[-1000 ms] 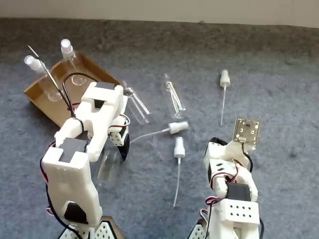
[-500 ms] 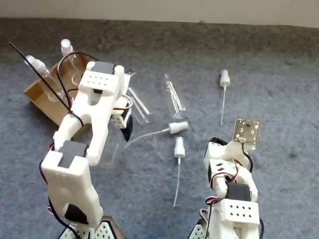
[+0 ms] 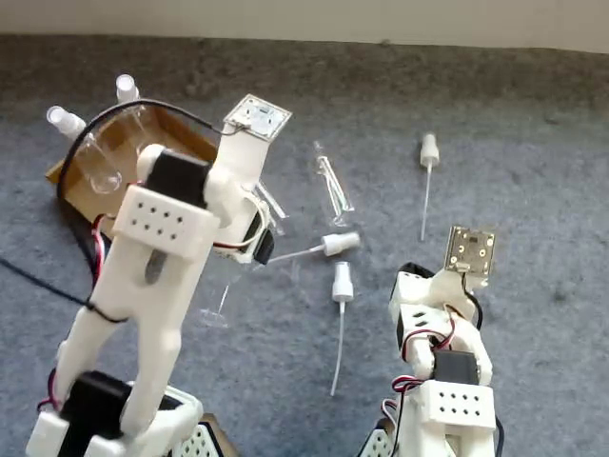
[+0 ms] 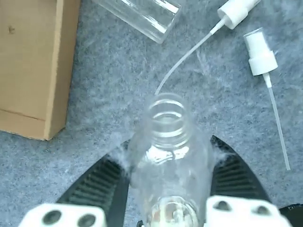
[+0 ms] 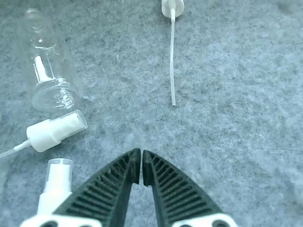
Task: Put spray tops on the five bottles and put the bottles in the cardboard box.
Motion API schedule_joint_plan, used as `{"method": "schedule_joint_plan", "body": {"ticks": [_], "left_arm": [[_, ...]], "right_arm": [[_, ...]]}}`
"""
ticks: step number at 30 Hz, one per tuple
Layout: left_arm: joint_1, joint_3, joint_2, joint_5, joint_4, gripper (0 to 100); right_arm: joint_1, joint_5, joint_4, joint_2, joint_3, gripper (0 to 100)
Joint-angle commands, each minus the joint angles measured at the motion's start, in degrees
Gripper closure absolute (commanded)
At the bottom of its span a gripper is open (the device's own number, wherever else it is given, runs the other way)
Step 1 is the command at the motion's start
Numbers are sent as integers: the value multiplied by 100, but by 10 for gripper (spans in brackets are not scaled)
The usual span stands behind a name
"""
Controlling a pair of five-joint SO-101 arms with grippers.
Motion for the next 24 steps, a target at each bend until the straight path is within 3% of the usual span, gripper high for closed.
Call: {"method": "schedule_joint_plan", "body": {"ticks": [1,8,13,24], "left_arm": [[101,-4,-884,-44,79,926],[84,84,-1622,-44,-211,926],[57,919,-2290,-44,-519,927],[57,3336,-4866,-53,-2338,927]], "right_arm": [[-66,-26,-154,-84,-66,995],[-66,-26,-154,-84,-66,995],[-66,-62,-154,-84,-66,995],[-462,-26,-40,-57,-75,995]]}}
